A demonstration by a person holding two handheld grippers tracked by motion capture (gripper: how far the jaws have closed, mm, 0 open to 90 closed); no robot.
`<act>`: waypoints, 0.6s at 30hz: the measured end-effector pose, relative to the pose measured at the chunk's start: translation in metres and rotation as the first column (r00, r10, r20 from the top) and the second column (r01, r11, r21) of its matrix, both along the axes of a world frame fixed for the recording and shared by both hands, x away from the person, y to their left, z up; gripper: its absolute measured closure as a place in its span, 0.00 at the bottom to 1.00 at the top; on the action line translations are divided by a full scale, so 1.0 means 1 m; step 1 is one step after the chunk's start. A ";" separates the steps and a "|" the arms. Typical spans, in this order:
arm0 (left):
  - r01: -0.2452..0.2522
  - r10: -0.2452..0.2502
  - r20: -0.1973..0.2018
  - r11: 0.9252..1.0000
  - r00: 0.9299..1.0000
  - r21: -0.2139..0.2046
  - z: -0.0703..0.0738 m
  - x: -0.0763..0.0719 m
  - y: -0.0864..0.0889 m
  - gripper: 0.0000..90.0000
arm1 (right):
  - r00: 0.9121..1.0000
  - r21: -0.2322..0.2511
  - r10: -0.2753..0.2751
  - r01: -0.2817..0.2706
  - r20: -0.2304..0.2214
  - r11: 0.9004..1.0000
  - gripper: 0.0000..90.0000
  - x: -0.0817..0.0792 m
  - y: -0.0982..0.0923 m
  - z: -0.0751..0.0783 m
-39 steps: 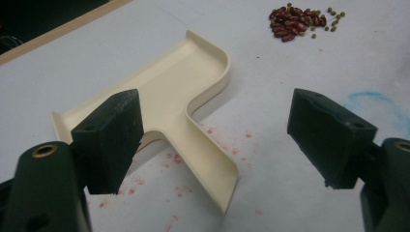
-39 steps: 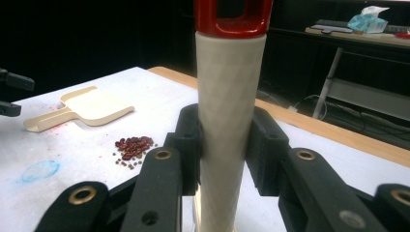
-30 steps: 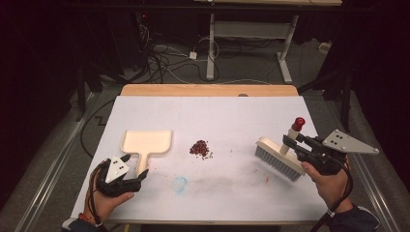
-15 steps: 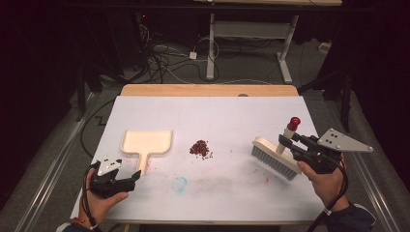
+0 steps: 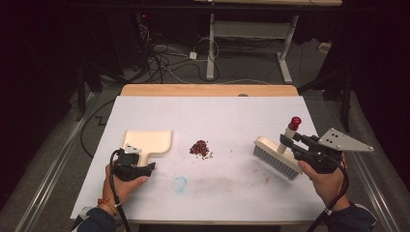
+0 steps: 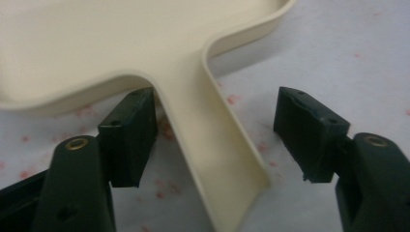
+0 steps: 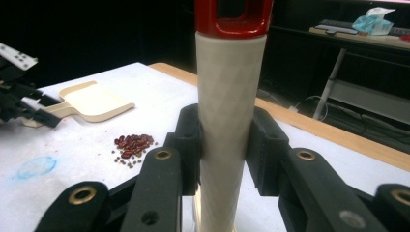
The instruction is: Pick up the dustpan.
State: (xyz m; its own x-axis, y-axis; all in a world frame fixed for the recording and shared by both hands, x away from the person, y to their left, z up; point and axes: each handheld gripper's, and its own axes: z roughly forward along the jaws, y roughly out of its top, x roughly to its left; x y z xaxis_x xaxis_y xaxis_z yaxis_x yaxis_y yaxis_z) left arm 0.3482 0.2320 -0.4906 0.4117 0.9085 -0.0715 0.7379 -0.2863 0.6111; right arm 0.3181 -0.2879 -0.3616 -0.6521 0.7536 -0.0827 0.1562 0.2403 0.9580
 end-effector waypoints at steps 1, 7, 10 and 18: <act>-0.012 0.012 0.002 1.000 1.000 -0.012 0.000 0.003 0.002 0.38 | 1.000 0.000 0.001 -0.001 -0.005 1.000 0.78 0.000 0.000 -0.001; -0.038 0.038 -0.006 0.999 0.999 -0.017 0.001 0.013 0.012 0.62 | 1.000 -0.010 0.020 -0.020 -0.011 1.000 0.78 0.000 0.004 -0.003; -0.037 0.037 -0.015 0.999 0.999 0.007 0.002 0.016 0.010 0.64 | 1.000 -0.013 0.013 -0.013 -0.021 1.000 0.77 0.001 0.005 -0.004; -0.017 0.018 -0.009 0.999 1.000 0.038 0.004 0.020 0.008 0.71 | 1.000 -0.014 0.013 -0.013 -0.021 1.000 0.78 0.001 0.006 -0.004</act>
